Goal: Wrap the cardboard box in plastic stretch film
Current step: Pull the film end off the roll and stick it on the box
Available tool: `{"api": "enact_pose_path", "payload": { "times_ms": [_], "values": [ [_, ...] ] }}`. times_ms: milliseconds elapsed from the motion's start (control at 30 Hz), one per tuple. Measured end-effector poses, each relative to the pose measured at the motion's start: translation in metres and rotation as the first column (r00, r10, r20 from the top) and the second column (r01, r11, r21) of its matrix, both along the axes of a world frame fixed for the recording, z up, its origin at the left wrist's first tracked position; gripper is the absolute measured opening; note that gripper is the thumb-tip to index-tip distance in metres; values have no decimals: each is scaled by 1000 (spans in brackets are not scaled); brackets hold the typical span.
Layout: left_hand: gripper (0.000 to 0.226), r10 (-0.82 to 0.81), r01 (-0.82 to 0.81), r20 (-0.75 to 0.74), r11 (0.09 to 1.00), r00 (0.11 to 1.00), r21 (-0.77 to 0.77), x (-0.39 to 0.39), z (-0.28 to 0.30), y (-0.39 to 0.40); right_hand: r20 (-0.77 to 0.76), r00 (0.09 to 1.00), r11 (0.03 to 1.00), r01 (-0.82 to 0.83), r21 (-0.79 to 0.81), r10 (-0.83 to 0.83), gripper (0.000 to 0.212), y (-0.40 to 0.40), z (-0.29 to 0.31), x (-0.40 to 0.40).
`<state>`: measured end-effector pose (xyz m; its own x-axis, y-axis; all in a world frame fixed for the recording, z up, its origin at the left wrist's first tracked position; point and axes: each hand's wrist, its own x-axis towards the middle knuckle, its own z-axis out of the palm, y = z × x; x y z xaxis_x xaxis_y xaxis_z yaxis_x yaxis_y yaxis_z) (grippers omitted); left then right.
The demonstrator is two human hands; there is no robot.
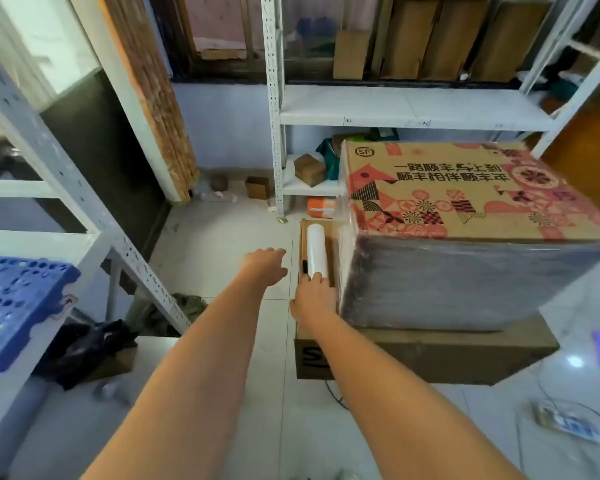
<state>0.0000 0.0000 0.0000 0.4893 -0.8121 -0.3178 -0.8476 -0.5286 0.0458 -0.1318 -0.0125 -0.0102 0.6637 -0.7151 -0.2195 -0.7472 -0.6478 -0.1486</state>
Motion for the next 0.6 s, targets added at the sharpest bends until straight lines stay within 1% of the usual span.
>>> {"api": "enact_pose_path", "payload": {
  "times_ms": [33, 133, 200, 367, 467, 600],
  "values": [
    [52, -5, 6, -28, 1000, 1000, 19, -2, -3, -3, -49, 998, 999, 34, 21, -33, 45, 0, -3, 1],
    [54, -9, 10, -112, 1000, 994, 11, -3, -27, -18, -73, 992, 991, 110, 75, -105, 43, -8, -21, 5],
    [52, 4, -1, -159, 1000, 987, 18, -2, -41, -30, -121, 983, 982, 153, 114, -139, 44, -13, -36, 8],
    [45, 26, -19, -229, 999, 973, 34, 4, -62, -64, -331, 934, 981, 171, 91, -132, 52, -24, -66, 20],
    [44, 48, -39, -273, 998, 961, 39, 10, -71, -87, -356, 923, 981, 182, 66, -147, 51, -31, -82, 28],
    [44, 73, -63, -311, 997, 948, 42, 16, -82, -118, -348, 915, 962, 254, 104, -204, 50, -37, -92, 38]
  ]
}}
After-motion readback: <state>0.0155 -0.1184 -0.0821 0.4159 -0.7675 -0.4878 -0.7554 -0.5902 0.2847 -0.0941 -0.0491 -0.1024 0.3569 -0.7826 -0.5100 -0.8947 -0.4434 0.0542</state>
